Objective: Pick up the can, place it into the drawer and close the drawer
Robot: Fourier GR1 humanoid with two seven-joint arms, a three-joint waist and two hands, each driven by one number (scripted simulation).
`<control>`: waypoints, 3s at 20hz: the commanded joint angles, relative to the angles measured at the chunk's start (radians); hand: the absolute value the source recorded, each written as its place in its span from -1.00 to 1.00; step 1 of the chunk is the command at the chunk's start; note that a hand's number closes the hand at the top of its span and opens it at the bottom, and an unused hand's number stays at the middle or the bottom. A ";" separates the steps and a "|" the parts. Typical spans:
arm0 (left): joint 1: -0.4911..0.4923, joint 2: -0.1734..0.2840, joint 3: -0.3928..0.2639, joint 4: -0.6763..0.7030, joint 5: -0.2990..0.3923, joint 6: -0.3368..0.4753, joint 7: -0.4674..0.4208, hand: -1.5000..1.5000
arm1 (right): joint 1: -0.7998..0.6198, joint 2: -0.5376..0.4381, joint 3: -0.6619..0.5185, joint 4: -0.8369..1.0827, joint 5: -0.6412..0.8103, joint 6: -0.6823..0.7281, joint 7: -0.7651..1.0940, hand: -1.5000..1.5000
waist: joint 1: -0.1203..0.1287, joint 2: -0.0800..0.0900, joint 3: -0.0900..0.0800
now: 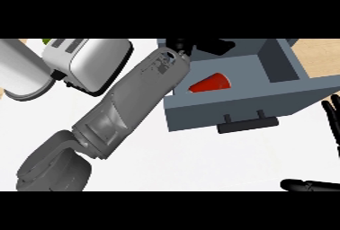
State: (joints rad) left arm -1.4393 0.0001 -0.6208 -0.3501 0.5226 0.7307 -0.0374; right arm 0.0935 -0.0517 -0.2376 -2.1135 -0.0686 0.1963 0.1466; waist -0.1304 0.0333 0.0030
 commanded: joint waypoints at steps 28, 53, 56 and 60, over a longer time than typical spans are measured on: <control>-0.022 0.000 -0.002 -0.084 0.185 0.112 -0.070 -1.00 | -0.129 -0.214 0.230 0.016 0.760 -0.052 -0.144 -1.00 | 0.089 -0.015 -0.002; 0.138 0.288 -0.032 -0.529 0.052 0.118 0.238 -1.00 | -0.423 -0.068 0.277 0.886 1.211 -0.531 -0.214 -1.00 | 0.188 -0.040 -0.002; 0.210 0.341 -0.016 -0.573 0.053 0.071 0.220 -1.00 | -0.491 -0.121 0.216 0.974 1.186 -0.530 -0.251 -1.00 | 0.181 -0.035 -0.003; 0.233 0.396 -0.026 -0.657 0.047 0.068 0.288 -1.00 | -0.565 -0.117 0.187 1.102 1.227 -0.622 -0.258 -1.00 | 0.197 -0.036 -0.002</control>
State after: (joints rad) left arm -1.2449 0.3257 -0.6423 -0.9206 0.5748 0.8197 0.2002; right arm -0.4255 -0.1763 -0.0179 -1.1564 1.1613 -0.4001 -0.1144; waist 0.0549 -0.0206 -0.0219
